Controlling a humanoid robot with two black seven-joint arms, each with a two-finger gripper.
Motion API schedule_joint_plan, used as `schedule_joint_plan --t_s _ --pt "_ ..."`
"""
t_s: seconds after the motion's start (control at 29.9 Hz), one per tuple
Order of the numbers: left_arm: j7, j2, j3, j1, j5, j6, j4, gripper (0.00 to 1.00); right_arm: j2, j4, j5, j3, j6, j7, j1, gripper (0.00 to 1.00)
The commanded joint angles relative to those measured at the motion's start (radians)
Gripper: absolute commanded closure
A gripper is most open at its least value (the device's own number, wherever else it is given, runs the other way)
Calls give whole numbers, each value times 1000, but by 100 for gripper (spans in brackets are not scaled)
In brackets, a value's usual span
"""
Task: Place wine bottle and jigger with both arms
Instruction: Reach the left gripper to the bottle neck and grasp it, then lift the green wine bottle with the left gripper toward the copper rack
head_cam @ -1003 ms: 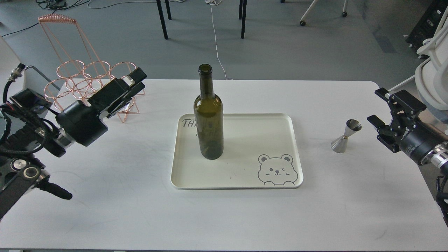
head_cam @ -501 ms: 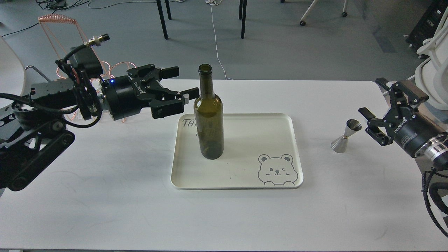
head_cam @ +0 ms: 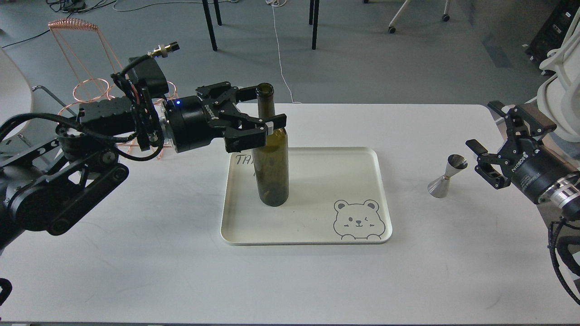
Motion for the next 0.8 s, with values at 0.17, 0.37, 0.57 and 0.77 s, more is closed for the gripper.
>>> schedule_joint_plan --t_s 0.17,0.37,0.57,0.77 --pt "0 -43 7 -15 24 25 48 40 -6 0 0 1 0 0 1 6" --pt "0 -39 7 -18 47 70 49 88 -5 0 2 1 0 0 -1 6" --pt "0 -35 5 -26 47 105 54 92 0 0 0 3 -9 0 -1 6" --pt "0 59 7 -197 -121 26 52 92 3 0 0 4 -11 0 -1 6"
